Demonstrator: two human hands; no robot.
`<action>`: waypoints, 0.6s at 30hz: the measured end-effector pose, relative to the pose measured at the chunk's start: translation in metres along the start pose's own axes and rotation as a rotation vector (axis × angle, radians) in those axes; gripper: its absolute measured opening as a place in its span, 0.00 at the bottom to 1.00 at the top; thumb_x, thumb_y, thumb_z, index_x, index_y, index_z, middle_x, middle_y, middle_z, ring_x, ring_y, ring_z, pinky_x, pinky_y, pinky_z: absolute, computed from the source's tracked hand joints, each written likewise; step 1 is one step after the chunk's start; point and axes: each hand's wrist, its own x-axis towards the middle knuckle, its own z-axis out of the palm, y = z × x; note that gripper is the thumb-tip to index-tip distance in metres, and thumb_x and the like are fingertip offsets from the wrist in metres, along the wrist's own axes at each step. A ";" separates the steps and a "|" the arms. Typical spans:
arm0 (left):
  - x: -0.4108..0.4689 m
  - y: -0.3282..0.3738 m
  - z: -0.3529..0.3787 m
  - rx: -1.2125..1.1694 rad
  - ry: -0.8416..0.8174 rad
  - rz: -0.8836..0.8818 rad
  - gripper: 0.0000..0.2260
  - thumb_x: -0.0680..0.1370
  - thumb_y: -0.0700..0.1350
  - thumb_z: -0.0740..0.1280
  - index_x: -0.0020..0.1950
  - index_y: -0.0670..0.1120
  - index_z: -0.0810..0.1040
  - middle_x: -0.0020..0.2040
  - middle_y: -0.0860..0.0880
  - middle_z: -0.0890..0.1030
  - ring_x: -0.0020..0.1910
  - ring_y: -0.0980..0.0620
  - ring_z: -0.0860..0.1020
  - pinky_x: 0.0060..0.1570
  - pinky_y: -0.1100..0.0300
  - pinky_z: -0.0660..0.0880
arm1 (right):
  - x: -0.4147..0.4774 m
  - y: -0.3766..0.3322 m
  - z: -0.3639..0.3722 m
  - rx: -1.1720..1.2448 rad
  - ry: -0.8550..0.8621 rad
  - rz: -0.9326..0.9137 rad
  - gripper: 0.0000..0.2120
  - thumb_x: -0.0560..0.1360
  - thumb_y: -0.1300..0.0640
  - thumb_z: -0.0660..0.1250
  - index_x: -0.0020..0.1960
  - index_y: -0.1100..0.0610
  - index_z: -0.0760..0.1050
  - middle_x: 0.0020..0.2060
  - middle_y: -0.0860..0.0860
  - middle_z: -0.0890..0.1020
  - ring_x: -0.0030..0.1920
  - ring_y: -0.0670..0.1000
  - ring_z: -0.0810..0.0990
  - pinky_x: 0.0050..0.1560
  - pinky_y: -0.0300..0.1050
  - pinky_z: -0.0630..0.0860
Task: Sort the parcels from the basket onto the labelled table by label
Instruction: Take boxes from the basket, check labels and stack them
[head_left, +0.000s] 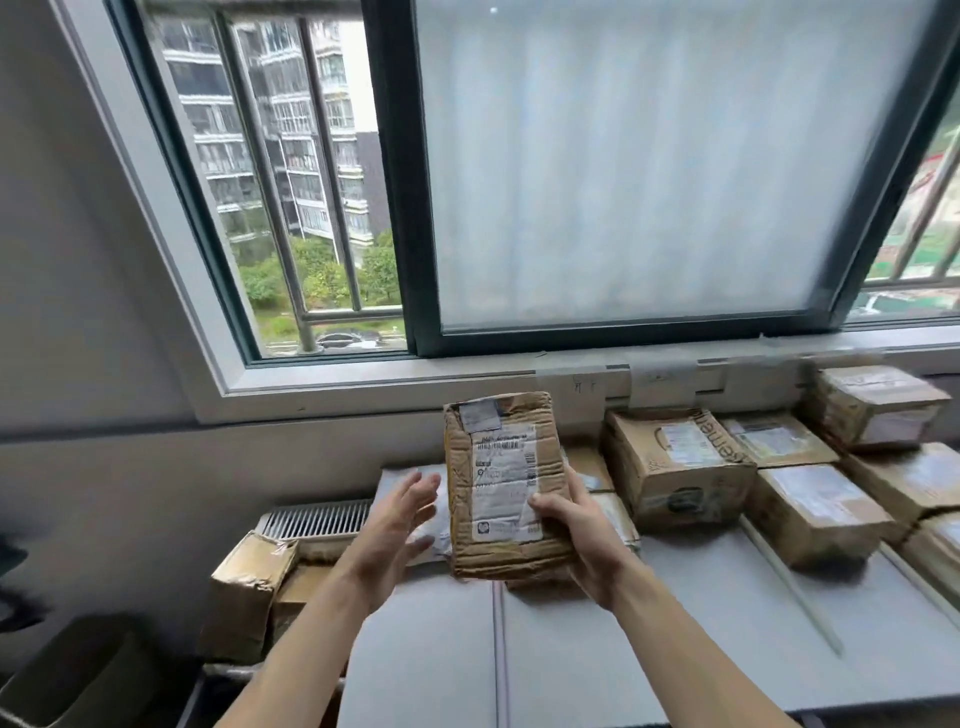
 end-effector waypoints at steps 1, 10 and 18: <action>0.008 0.001 0.004 0.018 -0.055 0.004 0.49 0.62 0.67 0.76 0.80 0.55 0.64 0.72 0.51 0.76 0.71 0.52 0.74 0.72 0.44 0.68 | 0.004 0.000 0.000 -0.008 0.010 -0.007 0.31 0.78 0.66 0.66 0.78 0.49 0.66 0.62 0.58 0.84 0.61 0.62 0.84 0.63 0.62 0.79; 0.044 -0.011 0.025 -0.122 -0.150 0.135 0.37 0.71 0.46 0.76 0.78 0.60 0.68 0.65 0.51 0.83 0.64 0.49 0.82 0.60 0.47 0.80 | 0.007 -0.007 0.006 -0.032 0.004 -0.073 0.26 0.79 0.67 0.64 0.75 0.52 0.68 0.62 0.59 0.84 0.62 0.62 0.83 0.56 0.56 0.82; 0.050 -0.011 0.013 0.044 -0.218 0.089 0.36 0.71 0.43 0.74 0.78 0.57 0.69 0.66 0.53 0.82 0.67 0.47 0.79 0.60 0.47 0.80 | 0.016 -0.007 -0.011 -0.074 -0.084 -0.058 0.30 0.70 0.61 0.70 0.72 0.56 0.72 0.62 0.60 0.84 0.62 0.62 0.83 0.59 0.56 0.81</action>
